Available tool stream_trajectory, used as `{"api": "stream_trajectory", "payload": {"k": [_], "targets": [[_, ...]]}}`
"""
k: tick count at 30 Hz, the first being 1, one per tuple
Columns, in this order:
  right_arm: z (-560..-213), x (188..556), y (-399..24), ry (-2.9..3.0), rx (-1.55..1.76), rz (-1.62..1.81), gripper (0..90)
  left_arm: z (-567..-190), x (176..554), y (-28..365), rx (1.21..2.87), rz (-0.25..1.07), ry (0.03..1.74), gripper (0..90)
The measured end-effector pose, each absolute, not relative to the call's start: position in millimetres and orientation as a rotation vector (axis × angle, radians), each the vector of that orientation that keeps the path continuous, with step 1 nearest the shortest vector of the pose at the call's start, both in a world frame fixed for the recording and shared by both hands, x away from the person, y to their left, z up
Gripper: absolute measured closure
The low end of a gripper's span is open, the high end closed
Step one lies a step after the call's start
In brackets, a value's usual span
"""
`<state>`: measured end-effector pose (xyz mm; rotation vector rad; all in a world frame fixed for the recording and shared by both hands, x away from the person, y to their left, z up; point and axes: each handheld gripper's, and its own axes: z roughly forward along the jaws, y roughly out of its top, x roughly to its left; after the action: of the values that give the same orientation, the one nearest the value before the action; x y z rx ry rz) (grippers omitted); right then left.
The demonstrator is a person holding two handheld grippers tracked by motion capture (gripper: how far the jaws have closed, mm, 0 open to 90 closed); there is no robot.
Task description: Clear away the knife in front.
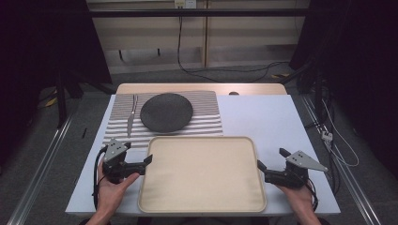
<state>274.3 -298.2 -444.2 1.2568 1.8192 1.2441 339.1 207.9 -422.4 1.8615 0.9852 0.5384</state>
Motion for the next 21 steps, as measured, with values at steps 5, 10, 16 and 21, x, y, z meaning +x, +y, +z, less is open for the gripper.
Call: {"api": "stream_trajectory", "payload": {"k": [5, 10, 16, 21], "targets": [[-445.0, 275.8, -298.8, 1.821, 1.259, 1.247, 4.8, -420.5, 341.5, 206.9, 1.867, 0.545, 0.987, 6.7], [-445.4, 276.3, -299.2, 1.823, 1.266, 1.249, 4.6, -416.6, 344.1, 211.5, 1.853, 0.540, 1.005, 7.0], [-445.8, 276.8, -298.7, 1.831, 1.266, 1.247, 4.3, -411.6, 348.1, 220.1, 1.839, 0.536, 1.024, 7.1], [-446.2, 277.7, -298.4, 1.839, 1.265, 1.248, 3.9, -407.8, 351.2, 224.6, 1.842, 0.540, 1.035, 7.1]]}}
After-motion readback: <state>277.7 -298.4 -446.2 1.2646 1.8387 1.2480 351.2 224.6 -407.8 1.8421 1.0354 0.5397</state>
